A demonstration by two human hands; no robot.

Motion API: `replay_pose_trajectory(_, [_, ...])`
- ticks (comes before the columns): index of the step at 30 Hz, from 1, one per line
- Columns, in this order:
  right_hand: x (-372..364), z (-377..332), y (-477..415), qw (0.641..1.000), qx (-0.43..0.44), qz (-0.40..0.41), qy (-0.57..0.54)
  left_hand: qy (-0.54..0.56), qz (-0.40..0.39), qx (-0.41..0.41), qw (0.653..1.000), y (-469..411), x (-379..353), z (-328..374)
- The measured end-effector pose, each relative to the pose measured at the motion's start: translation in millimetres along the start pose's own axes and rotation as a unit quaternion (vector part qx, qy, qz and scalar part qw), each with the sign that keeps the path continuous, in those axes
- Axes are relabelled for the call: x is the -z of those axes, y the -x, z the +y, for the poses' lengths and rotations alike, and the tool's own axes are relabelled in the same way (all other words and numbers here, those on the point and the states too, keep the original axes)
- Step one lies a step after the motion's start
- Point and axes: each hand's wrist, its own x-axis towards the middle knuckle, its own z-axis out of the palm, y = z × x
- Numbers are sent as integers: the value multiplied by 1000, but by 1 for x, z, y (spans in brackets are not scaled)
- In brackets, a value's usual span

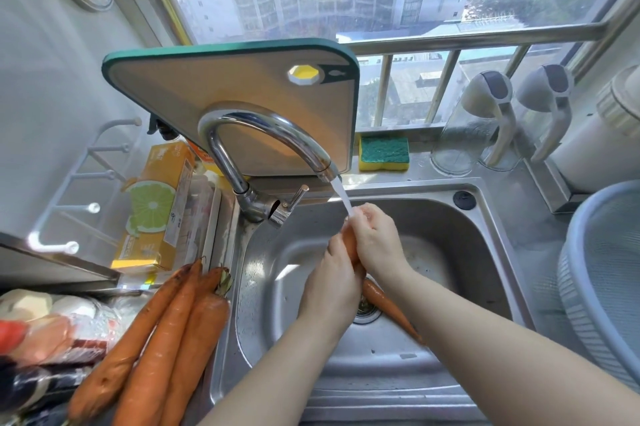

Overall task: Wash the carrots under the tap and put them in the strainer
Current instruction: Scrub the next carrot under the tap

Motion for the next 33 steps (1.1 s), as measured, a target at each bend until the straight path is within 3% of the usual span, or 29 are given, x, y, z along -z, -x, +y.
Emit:
replay_pose_trajectory(3, [-9,-8,-4,984,-104,-4,-145,16,5,2,1000,-2,4,-9])
replay_pose_trajectory(5, [-11,-13,-7,951,-178,-57,-247,43,29,5,999,-4,8,-14])
replay_pose_trajectory(7, [-11,-13,-9,921,-202,-109,-313,104,37,21,994,-7,10,-16])
replay_pose_trajectory(9, [-12,-8,-9,923,-189,-140,-304,176,22,70,982,-12,11,-14])
replay_pose_trajectory(11, [-9,-7,-5,938,-170,-172,-247,277,-19,152,949,-15,14,-12])
replay_pose_trajectory(13, [-5,-8,-1,939,-167,-208,-219,402,-92,224,883,-16,20,-10])
replay_pose_trajectory(15, [0,-9,-1,939,-169,-202,-221,460,-176,256,832,-17,25,-8])
replay_pose_trajectory(17, [2,-9,-5,950,-173,-160,-207,456,-216,240,829,-20,28,-4])
replay_pose_trajectory(21, [1,-11,-14,965,-187,-48,-177,393,-201,164,882,-29,26,2])
replay_pose_trajectory(24, [5,-16,-20,962,-199,9,-186,272,-185,70,942,-36,26,5])
replay_pose_trajectory(27, [7,-17,-26,947,-221,79,-221,120,-172,-32,977,-43,27,11])
replay_pose_trajectory(30, [19,-16,-33,898,-266,146,-320,-80,-162,-118,976,-45,24,9])
replay_pose_trajectory(33, [37,-12,-41,880,-289,170,-336,-189,-116,-142,965,-37,20,-3])
